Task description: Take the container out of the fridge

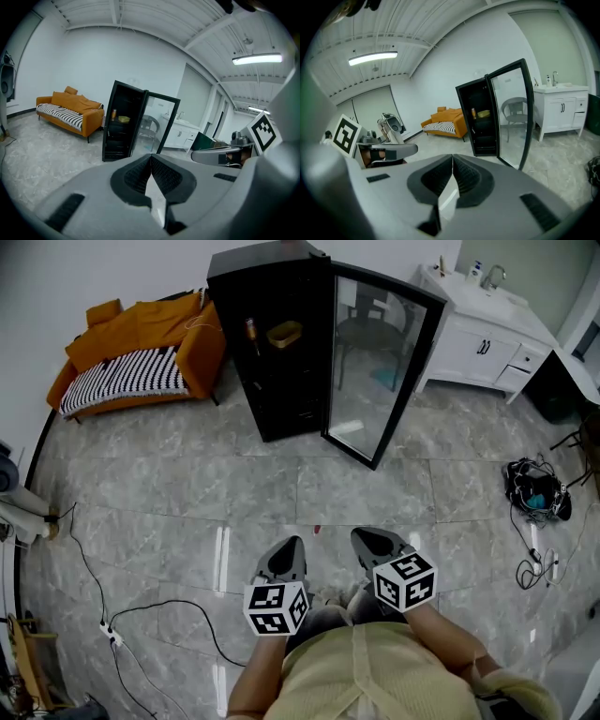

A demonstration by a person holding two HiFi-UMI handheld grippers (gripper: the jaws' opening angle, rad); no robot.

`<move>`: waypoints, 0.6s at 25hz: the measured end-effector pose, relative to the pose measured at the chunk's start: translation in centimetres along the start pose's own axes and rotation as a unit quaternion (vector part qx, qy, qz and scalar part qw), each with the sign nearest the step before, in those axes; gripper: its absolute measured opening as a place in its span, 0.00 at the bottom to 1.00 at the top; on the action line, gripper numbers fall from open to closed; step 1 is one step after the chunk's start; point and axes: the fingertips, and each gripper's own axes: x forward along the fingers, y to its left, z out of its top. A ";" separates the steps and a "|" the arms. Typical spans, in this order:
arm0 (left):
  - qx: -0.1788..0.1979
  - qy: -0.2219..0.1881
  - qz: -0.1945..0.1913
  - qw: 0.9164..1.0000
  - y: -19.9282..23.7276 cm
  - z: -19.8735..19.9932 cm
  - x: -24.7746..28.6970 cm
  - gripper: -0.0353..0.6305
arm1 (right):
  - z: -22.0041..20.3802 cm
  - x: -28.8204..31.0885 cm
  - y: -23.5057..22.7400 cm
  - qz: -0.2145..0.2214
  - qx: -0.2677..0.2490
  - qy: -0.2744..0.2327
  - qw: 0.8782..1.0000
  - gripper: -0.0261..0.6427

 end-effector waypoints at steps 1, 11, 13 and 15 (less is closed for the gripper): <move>-0.002 0.001 0.000 1.000 0.0 0.0 0.1 0.09 | 0.0 0.1 -0.2 -0.002 0.001 0.002 1.000 0.08; -0.013 0.008 0.006 1.000 1.5 0.6 2.9 0.09 | 2.1 3.7 -2.4 0.001 0.007 0.006 1.000 0.08; -0.014 0.006 0.013 1.000 2.0 1.2 4.0 0.09 | 2.7 4.8 -3.2 0.005 0.003 0.007 1.000 0.08; -0.014 0.005 0.017 1.000 2.3 2.1 5.3 0.09 | 3.6 6.0 -4.1 0.010 -0.002 0.009 1.000 0.08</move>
